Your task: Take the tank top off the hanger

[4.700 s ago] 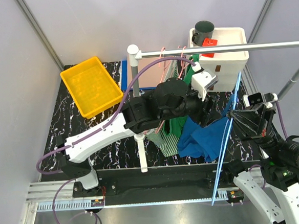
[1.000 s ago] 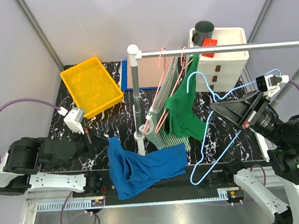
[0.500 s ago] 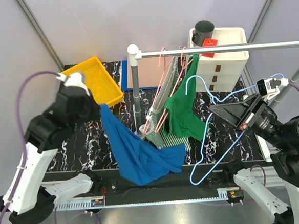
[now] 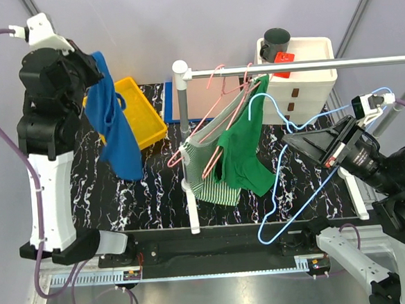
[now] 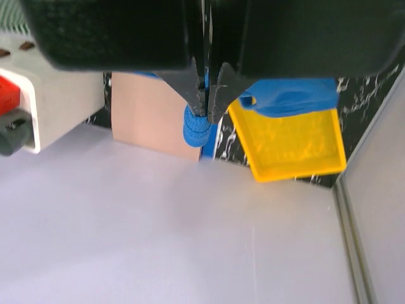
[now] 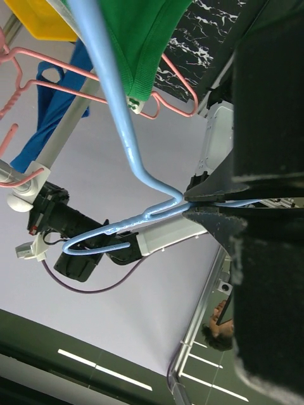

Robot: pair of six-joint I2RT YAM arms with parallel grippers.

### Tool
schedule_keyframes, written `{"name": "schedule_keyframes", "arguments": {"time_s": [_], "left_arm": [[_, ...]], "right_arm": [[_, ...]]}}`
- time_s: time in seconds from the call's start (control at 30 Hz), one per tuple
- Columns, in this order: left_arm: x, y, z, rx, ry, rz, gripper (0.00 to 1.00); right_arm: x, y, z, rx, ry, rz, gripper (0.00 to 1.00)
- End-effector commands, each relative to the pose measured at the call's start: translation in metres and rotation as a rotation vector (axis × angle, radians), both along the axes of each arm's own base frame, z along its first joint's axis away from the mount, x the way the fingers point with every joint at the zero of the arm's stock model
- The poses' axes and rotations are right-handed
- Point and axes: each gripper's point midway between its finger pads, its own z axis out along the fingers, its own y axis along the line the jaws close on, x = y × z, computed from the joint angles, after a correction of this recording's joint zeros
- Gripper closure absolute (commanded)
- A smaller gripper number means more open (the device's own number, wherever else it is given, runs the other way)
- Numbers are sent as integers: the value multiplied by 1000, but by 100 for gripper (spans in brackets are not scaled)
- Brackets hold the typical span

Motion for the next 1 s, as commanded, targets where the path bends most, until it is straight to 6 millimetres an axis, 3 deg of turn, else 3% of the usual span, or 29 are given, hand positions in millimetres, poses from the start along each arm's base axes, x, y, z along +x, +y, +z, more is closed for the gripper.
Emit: {"name": "schedule_keyframes", "arguments": {"time_s": [0.0,0.07,0.17,0.27,0.3,0.33,0.37,0.43,0.87,0.97], "left_arm": [[12,4,98,-29,-348,-51,100],[20,18,107,-50,-380,-26,100],[38,23,118,-109,-435,-74,100],[60,48,125,-198,-479,-119,100],[67,44,128,-210,-495,-184,100],[88,49,117,-237,-468,-200,100],[88,52,128,-238,-492,-215,100],[110,54,114,-242,-447,-235,100],[120,76,142,-323,-592,-283,100],[128,79,131,-317,-564,-278,100]], "right_arm": [[-1,2,1,-45,-30,6,100],[-3,0,3,-53,-39,-2,100],[-4,-2,5,-88,-50,-16,100],[-3,-4,6,-113,-58,-31,100],[-2,-4,5,-120,-63,-36,100],[-2,-5,6,-121,-66,-46,100],[-1,-6,5,-124,-65,-49,100],[1,-8,4,-131,-74,-73,100],[14,-14,2,-178,-86,-144,100],[19,-16,2,-180,-78,-167,100]]}}
